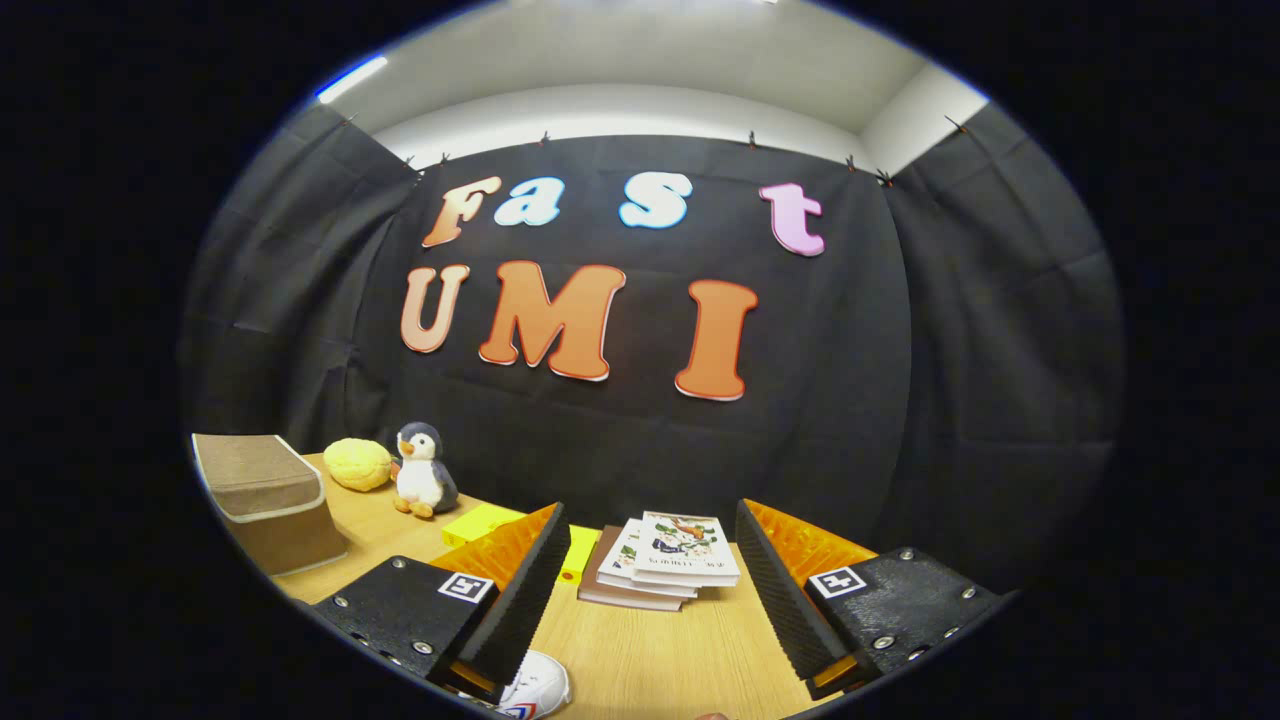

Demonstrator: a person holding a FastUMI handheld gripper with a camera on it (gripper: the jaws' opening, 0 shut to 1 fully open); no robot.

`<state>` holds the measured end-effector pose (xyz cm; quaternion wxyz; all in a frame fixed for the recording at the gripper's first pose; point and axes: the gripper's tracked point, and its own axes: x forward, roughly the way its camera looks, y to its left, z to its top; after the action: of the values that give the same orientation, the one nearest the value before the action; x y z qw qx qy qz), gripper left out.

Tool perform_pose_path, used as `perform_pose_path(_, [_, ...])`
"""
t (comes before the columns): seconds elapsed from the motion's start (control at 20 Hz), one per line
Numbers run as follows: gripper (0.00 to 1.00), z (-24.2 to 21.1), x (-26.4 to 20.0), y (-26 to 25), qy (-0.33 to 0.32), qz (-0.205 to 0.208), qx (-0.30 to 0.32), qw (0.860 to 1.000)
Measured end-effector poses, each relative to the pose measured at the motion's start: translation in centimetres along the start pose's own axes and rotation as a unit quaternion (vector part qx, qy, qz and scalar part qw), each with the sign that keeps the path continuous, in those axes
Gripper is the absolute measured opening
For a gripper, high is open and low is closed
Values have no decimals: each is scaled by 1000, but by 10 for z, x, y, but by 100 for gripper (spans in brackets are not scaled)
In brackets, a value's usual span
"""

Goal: Open the storage box then place both shoes into the box .Put the left shoe in first, then the right shoe, with the right side of both shoes facing outward in a uniform manner.

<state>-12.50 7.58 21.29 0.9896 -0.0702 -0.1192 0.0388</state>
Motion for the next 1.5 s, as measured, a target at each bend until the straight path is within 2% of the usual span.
perform_pose_path(0.1, [99, 33, -18, 35, -19, 26, 28, 999])
perform_pose_path(0.2, [99, 49, -31, 69, -13, 47, 62, 997])
perform_pose_path(0.35, [99, 60, -44, 102, -2, 63, 82, 995])
perform_pose_path(0.55, [99, 41, -57, 145, 28, 100, 96, 990])
perform_pose_path(0.65, [99, 28, -59, 162, 50, 117, 124, 984])
perform_pose_path(0.75, [99, 17, -59, 179, 69, 134, 161, 975])
perform_pose_path(0.85, [99, 2, -58, 201, 98, 164, 206, 960])
perform_pose_path(0.95, [98, -15, -59, 227, 140, 203, 262, 933])
perform_pose_path(1.15, [98, -51, -62, 272, 230, 266, 349, 868])
perform_pose_path(1.4, [98, -85, -80, 332, 324, 343, 438, 766])
perform_pose_path(1.5, [98, -92, -86, 356, 344, 376, 453, 731])
